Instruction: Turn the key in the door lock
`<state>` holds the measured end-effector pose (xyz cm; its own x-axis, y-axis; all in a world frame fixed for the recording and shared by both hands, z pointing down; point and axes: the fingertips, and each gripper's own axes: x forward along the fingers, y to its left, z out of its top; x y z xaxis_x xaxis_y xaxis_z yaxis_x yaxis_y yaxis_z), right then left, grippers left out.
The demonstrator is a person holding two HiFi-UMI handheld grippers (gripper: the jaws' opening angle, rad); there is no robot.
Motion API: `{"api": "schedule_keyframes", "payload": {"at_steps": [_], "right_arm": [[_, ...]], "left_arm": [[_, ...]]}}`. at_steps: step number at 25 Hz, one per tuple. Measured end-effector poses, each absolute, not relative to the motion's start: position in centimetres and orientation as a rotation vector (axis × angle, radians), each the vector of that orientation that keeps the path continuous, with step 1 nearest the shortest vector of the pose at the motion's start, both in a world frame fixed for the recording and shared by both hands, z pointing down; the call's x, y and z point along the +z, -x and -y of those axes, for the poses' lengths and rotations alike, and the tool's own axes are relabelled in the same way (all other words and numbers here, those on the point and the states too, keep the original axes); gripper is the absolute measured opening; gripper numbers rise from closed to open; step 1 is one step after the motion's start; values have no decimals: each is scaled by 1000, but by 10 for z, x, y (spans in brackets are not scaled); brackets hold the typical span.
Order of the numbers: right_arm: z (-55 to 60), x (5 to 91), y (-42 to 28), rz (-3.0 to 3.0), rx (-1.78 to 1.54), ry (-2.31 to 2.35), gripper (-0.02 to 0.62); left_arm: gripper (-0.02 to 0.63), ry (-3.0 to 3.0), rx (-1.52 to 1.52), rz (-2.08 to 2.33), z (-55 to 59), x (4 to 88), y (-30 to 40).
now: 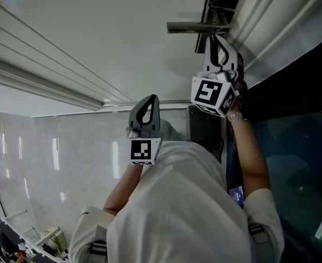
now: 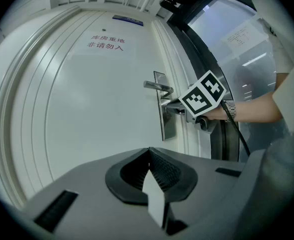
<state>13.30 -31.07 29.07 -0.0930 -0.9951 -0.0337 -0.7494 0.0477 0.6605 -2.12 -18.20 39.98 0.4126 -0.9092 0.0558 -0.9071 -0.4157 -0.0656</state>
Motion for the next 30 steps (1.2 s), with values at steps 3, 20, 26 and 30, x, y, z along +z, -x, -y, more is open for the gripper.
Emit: {"api": "schedule_keyframes", "payload": {"at_steps": [3,20,26,30], "right_arm": [[310,288,-135,1975,-670,-1845,13],[312,284,-151,2507,137,-2143,14],[312,288,-157,2664,664,-2217,14],[311,288,-160,2722,1014,-2222,15]], "left_arm": [[9,2615,-132,-1681,182,399,19],[9,2618,-156,-1688,184,402,18],[9,2619,-155,-1697,184,403,19],[9,2615,-153,-1703,183,402,21]]}}
